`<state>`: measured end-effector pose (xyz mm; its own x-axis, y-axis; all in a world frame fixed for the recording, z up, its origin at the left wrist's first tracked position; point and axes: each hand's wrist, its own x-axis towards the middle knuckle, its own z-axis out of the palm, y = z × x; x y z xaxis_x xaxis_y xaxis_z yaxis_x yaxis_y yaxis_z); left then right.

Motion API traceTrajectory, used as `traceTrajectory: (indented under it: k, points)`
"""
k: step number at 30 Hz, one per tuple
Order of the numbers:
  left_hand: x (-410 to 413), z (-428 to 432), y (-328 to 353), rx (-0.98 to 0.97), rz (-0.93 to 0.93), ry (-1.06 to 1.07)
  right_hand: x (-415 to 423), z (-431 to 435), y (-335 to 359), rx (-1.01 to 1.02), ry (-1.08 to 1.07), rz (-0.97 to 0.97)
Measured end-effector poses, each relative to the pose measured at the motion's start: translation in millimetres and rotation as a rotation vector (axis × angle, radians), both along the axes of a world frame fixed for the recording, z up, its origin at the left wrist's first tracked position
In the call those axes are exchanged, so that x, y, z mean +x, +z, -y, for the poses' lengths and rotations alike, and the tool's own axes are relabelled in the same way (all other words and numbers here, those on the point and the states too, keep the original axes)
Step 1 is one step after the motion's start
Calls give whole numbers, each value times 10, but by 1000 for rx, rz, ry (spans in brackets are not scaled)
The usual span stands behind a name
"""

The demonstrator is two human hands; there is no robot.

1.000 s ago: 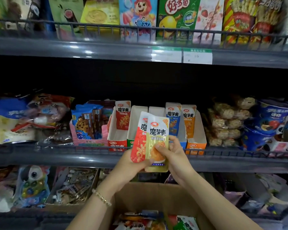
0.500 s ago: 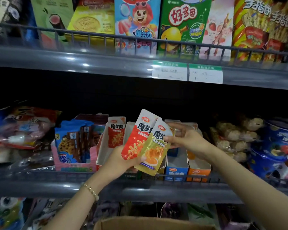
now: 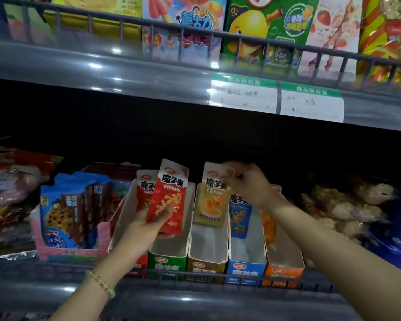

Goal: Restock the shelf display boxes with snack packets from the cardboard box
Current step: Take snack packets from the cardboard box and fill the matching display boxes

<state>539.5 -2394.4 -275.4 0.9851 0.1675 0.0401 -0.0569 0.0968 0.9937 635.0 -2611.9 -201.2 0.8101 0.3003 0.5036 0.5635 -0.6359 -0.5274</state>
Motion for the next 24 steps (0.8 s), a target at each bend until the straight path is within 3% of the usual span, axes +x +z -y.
traceTrajectory:
  k: [3, 7, 17, 20, 22, 24]
  points:
    - [21, -19, -22, 5, -5, 6, 106, -18, -136, -230, -2, 25]
    - [-4, -9, -11, 77, -6, -4, 218, -7, -232, -372, -64, 156]
    - [-65, 23, 39, 150, -4, 4, 353, -90, -317, -355, -152, 222]
    - [-101, 18, 68, 189, 0, -29, 233, -152, -307, -78, -81, 183]
    - [-135, 16, 85, 206, 8, -56, 53, -253, -226, 200, 71, -32]
    - [-174, 17, 101, 199, 12, -90, -122, -348, -148, 338, 241, -320]
